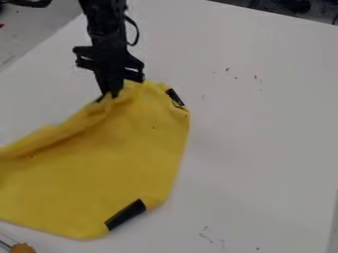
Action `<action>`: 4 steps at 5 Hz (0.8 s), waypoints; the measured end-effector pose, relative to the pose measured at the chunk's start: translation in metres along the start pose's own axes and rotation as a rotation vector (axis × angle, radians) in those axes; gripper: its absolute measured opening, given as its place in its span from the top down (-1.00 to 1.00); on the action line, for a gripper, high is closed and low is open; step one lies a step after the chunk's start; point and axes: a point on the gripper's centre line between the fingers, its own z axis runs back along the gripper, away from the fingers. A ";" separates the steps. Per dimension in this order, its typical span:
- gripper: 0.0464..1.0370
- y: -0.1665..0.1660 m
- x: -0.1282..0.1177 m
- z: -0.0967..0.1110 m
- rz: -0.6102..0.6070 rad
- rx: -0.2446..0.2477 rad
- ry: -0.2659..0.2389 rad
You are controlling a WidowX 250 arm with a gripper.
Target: Fold the cloth from top left to the right
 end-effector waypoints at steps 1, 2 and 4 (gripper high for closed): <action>0.91 -0.025 -0.019 -0.016 0.041 -0.072 0.003; 0.57 -0.052 -0.020 -0.019 0.051 -0.121 -0.028; -0.59 -0.106 -0.024 -0.002 0.050 -0.154 0.058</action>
